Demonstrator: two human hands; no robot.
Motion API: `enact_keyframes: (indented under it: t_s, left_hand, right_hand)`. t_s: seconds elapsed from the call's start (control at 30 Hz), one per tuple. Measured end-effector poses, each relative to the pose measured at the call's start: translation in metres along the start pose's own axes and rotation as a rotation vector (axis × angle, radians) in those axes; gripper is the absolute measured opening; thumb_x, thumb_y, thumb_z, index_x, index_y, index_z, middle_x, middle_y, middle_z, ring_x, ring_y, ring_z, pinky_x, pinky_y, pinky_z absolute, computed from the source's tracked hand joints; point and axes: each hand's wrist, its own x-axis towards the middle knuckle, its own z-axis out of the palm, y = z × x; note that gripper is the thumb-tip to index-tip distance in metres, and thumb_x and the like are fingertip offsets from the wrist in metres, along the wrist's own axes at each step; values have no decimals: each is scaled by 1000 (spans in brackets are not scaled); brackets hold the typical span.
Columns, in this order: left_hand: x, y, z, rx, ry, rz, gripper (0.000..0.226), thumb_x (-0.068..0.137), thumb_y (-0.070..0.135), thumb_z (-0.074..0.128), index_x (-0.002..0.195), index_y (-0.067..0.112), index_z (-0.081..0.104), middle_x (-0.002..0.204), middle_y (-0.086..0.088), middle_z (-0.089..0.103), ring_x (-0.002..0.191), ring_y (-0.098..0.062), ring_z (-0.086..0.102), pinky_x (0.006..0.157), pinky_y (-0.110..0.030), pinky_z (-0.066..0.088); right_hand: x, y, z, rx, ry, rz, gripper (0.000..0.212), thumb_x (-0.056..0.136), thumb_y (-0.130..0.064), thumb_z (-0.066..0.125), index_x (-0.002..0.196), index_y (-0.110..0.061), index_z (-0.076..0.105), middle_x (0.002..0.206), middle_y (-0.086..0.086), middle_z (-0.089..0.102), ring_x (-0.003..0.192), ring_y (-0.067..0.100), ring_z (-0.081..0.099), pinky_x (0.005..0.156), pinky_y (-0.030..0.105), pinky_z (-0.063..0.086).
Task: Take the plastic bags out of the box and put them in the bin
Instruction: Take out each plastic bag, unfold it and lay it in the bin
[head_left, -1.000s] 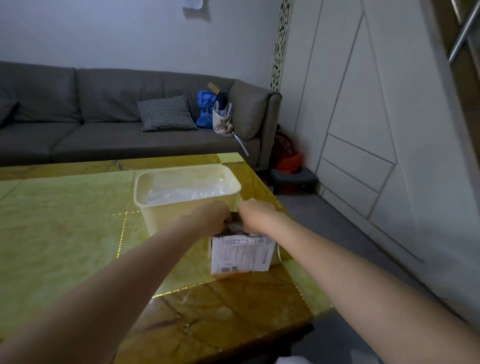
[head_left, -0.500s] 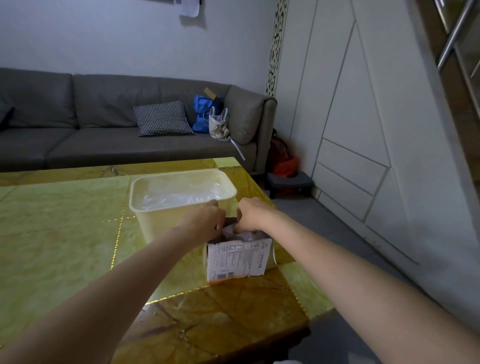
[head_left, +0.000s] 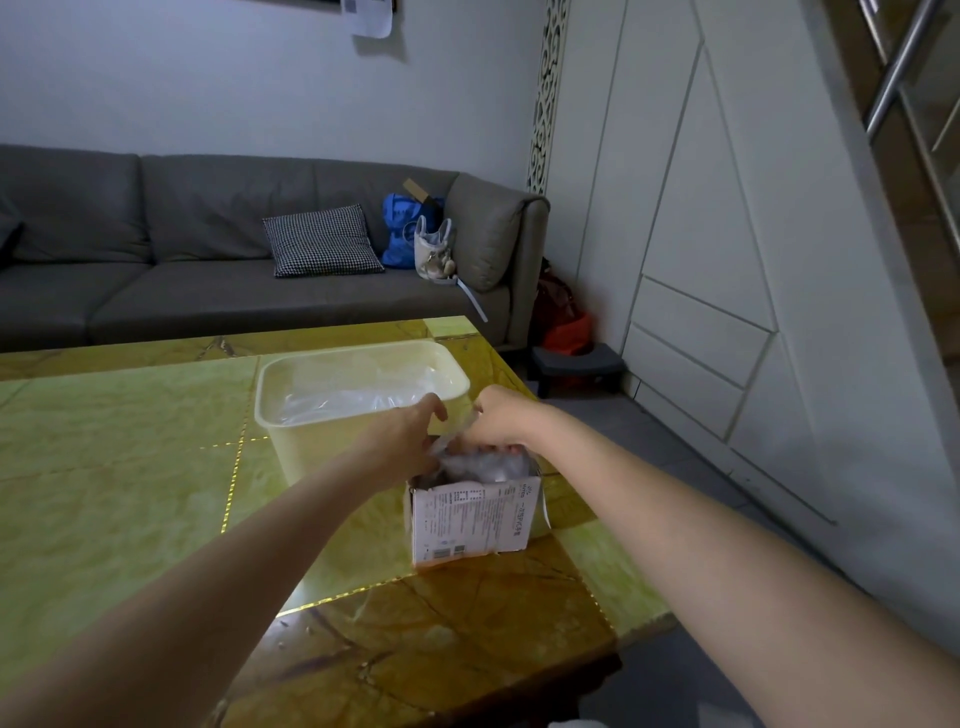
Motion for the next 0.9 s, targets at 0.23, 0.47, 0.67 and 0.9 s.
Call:
enact_keyframes:
  t_s: [0.23,0.47,0.67,0.9]
  left_hand:
    - [1,-5,-3,-43,27,-2,26,86,22,62,110,12,62,93,-4,63,77,-15,57,67,-22,48]
    - [-2,-4,0,-104,-78,-53,31,82,28,67,108,13,61,97,-3,64,89,-18,59,73,-23,49]
    - [-3,-5,2,-29,-131,-55,28,84,24,65,107,9,62,104,-8,65,95,-24,62,84,-30,51]
    - [10,-5,-7,-254,-104,-62,13,85,17,64,96,11,61,94,-6,66,88,-19,63,75,-26,52]
  right_hand:
    - [3,5,4,147,77,-90,22,92,-25,61,103,-6,67,76,5,59,60,15,51,48,20,37]
    - [2,-7,1,334,138,-206,14,92,-9,56,87,-4,68,83,5,67,56,12,62,57,19,50]
    - [8,-17,-8,718,312,-188,22,97,-5,40,82,-1,56,66,10,59,57,19,60,54,24,50]
    - [18,-7,-32,1104,548,-116,25,96,-2,35,78,-7,51,72,13,60,56,19,60,54,24,51]
